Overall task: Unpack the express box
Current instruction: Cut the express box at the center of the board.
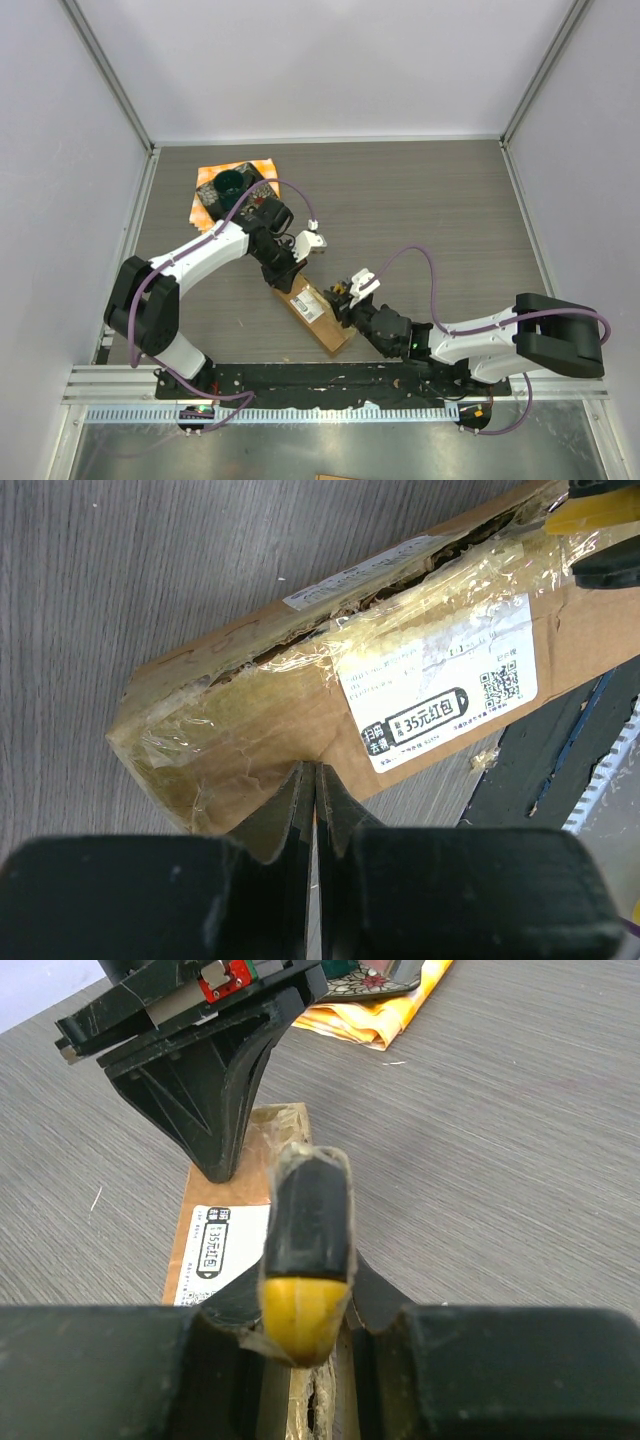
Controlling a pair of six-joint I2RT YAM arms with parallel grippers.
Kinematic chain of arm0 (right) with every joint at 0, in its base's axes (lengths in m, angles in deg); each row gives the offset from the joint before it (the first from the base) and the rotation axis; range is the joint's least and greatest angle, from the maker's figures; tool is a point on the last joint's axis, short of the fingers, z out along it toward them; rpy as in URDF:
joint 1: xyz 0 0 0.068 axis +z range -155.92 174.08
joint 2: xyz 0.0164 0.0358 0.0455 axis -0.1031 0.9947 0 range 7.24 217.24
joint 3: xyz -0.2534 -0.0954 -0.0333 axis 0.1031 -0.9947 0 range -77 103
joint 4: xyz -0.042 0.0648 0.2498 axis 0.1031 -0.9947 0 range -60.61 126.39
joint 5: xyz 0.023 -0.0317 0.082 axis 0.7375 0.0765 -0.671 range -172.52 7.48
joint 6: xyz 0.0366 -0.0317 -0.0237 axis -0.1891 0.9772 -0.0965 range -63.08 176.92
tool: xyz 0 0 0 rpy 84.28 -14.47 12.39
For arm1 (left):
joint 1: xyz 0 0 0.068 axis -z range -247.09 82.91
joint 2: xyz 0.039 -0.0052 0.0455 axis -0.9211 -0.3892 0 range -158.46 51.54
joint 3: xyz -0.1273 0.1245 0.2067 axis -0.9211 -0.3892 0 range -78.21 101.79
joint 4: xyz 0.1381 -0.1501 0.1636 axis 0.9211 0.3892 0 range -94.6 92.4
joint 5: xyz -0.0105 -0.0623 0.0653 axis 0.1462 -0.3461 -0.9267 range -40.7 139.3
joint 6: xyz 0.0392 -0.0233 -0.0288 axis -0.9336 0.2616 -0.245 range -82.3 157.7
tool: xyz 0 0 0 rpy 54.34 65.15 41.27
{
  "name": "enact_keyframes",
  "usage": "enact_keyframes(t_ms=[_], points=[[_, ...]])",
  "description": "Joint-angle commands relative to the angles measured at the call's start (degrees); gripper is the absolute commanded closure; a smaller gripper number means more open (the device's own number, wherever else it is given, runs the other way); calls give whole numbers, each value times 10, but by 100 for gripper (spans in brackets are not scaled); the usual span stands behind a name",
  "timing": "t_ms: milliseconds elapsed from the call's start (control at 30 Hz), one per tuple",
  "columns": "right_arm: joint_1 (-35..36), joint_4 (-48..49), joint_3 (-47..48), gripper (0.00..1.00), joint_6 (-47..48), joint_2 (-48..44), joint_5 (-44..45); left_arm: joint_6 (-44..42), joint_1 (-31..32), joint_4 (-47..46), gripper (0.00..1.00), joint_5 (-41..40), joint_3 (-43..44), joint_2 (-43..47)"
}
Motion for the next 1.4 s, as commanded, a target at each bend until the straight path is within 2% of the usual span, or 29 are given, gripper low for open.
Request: enact_keyframes(t_ms=[0,300,600,767,1367], points=[[-2,-9,-9,99,-8,-17,-2,-10,3,29,92,-58,-42,-40],[5,-103,-15,99,-53,-62,1,-1,3,24,94,-67,-38,-45],[25,-133,-25,99,-87,-69,23,2,2,22,95,-73,-35,-50],[52,-155,-28,99,-109,-67,44,1,3,16,96,-82,-41,-49],[132,-335,-19,99,-193,-164,132,-3,2,-1,97,-110,-57,-64]])
